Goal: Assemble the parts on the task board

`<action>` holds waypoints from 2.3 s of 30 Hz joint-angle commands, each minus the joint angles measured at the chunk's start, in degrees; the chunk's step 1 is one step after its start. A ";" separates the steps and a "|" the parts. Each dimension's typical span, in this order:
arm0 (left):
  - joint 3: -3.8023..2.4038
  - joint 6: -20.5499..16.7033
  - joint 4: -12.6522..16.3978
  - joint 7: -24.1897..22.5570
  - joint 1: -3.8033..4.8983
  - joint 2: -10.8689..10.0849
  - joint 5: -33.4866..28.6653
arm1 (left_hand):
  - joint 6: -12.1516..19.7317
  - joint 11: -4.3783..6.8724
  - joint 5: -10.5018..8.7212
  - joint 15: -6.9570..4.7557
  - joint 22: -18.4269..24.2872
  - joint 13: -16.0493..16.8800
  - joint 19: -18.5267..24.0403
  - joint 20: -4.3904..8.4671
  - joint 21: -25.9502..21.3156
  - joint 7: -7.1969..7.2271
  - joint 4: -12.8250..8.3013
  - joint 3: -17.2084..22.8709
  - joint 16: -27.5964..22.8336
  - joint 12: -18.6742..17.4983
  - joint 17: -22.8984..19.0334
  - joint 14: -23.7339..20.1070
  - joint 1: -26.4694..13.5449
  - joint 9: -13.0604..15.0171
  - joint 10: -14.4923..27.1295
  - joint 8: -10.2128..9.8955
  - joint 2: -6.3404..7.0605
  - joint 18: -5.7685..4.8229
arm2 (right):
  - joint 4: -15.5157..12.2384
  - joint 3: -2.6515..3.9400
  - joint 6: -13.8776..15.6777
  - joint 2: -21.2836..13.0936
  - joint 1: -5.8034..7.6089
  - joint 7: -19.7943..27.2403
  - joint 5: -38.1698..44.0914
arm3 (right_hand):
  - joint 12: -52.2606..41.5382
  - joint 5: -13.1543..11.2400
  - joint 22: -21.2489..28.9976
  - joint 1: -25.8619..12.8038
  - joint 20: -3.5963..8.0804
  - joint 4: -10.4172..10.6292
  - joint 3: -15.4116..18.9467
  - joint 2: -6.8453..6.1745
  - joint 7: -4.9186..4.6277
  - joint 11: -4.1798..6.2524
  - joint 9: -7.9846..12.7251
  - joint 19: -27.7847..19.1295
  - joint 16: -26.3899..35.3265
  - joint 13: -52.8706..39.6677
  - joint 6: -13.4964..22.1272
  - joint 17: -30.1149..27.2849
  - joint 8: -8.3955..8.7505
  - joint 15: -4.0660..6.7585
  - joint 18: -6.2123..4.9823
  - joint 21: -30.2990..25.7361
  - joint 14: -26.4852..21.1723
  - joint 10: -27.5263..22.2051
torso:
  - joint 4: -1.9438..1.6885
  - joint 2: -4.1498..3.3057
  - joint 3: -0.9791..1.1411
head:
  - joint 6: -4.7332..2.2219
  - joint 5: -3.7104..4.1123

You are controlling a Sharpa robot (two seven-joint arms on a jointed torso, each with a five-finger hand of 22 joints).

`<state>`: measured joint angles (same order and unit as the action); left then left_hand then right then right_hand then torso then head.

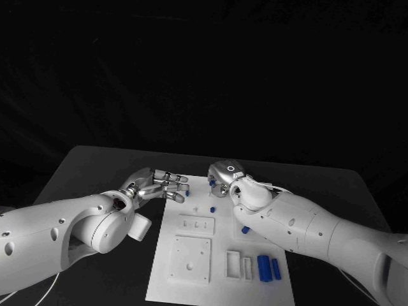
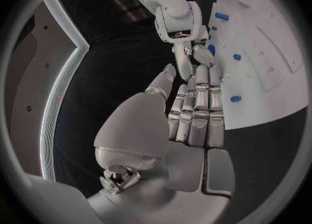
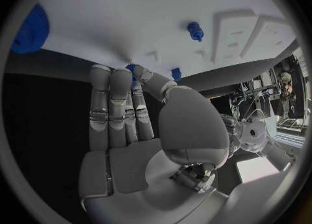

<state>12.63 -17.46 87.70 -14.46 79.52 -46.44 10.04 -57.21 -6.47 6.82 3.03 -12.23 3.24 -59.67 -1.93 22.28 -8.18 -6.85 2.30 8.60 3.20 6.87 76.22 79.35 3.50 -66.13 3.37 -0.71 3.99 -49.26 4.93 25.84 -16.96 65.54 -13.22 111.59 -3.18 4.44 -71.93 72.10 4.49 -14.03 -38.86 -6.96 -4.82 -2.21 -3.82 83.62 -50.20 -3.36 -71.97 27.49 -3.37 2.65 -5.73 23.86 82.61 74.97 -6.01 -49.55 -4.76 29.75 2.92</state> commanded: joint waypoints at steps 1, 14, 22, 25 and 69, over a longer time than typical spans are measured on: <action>-0.05 0.51 0.12 -0.18 0.28 0.23 0.27 | -0.24 0.08 0.13 0.05 -0.04 0.09 0.37 -0.11 0.31 -0.32 -0.35 -0.10 0.15 0.24 -0.05 -0.55 -0.39 0.09 0.38 0.24 -0.09 -0.38 | 0.33 -0.17 -1.19 0.06 -0.05 0.20 0.77 | -0.13 0.15 -0.04 0.12 -0.08 -0.26 0.00 0.43 -0.06 0.03 -0.06 0.64 0.28 -0.07 -0.29 0.07 -0.25 0.46 -0.96 -0.14 -0.03 0.33 | -0.09 -0.04 -0.10 | 0.06 0.00; -0.05 0.51 -0.01 -0.13 0.32 0.38 0.27 | -0.24 0.08 0.13 0.05 -0.04 0.09 0.37 -0.11 0.31 -0.32 -0.35 -0.10 0.15 0.24 -0.05 -0.55 -0.39 0.09 0.38 0.24 -0.09 -0.38 | 1.51 -1.01 -1.75 0.54 -0.06 0.71 0.16 | -0.12 -0.21 -0.25 -0.27 -0.29 -0.01 0.43 0.40 -0.37 -0.32 0.06 0.58 0.60 -0.03 0.74 -0.12 -0.14 0.17 -0.98 -1.69 -0.06 -0.94 | 0.14 -0.07 -0.15 | 0.23 -0.16; -0.05 0.48 -0.09 -0.07 0.32 0.34 0.27 | -0.18 0.06 0.14 0.04 0.03 0.09 0.35 -0.10 0.39 -0.35 -0.32 -0.14 0.17 0.23 -0.05 -0.51 -0.31 0.09 0.43 0.24 -0.08 -0.36 | 1.69 -1.12 0.37 0.43 -0.06 2.65 -3.09 | -0.21 -0.14 3.91 -1.46 -2.39 2.80 7.45 -1.85 -1.01 -2.94 0.25 1.93 1.35 0.02 8.19 -0.86 -0.20 -1.91 -3.05 -7.95 0.24 -11.25 | 0.27 -0.01 -0.15 | 0.49 -0.24; -0.05 0.41 -0.08 -0.06 0.33 0.22 0.27 | -0.18 0.06 0.14 0.04 0.03 0.09 0.35 -0.10 0.39 -0.35 -0.32 -0.14 0.17 0.23 -0.05 -0.51 -0.31 0.09 0.43 0.24 -0.08 -0.36 | 1.38 -1.13 1.57 0.18 -0.06 2.98 -3.73 | -0.10 -0.23 5.80 1.12 -3.11 3.60 12.21 -2.16 -0.03 -3.86 0.28 2.52 1.56 0.08 10.17 -1.25 -0.16 -2.52 -3.63 -9.25 0.29 -15.63 | 0.43 -0.01 -0.10 | 0.33 -0.31; 0.26 2.14 -2.92 -1.26 0.49 -0.21 0.15 | -0.10 -0.01 0.14 0.07 0.05 0.09 0.42 -0.11 0.49 -0.39 -0.79 -0.24 0.12 0.23 -0.11 -0.57 0.03 0.09 0.67 0.23 0.30 -0.34 | -8.43 6.34 -8.54 -15.92 -1.99 4.48 -15.84 | -55.01 9.27 -8.30 2.27 1.16 7.05 33.09 -2.11 -0.44 2.97 0.13 2.84 -8.85 -58.84 12.78 26.94 -0.27 1.93 0.86 18.02 -0.55 -5.89 | 3.28 1.54 1.70 | -0.24 -2.09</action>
<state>12.91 -16.59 84.74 -14.78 79.90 -46.81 10.12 -57.21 -6.47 6.82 3.20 -12.22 3.24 -59.68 -1.93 22.68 -8.18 -7.32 2.13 8.60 3.20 6.84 76.04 79.35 3.50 -65.73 3.37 -0.71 3.98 -58.16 11.24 20.76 -33.10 63.64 -9.35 97.26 -57.97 13.37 -74.95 74.14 6.16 -7.24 -5.82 -8.82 -5.27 0.72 -3.68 84.03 -58.86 -61.90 -59.46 54.14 -3.82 4.47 -4.24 41.64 81.77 68.93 -2.55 -47.96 -2.98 29.50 0.99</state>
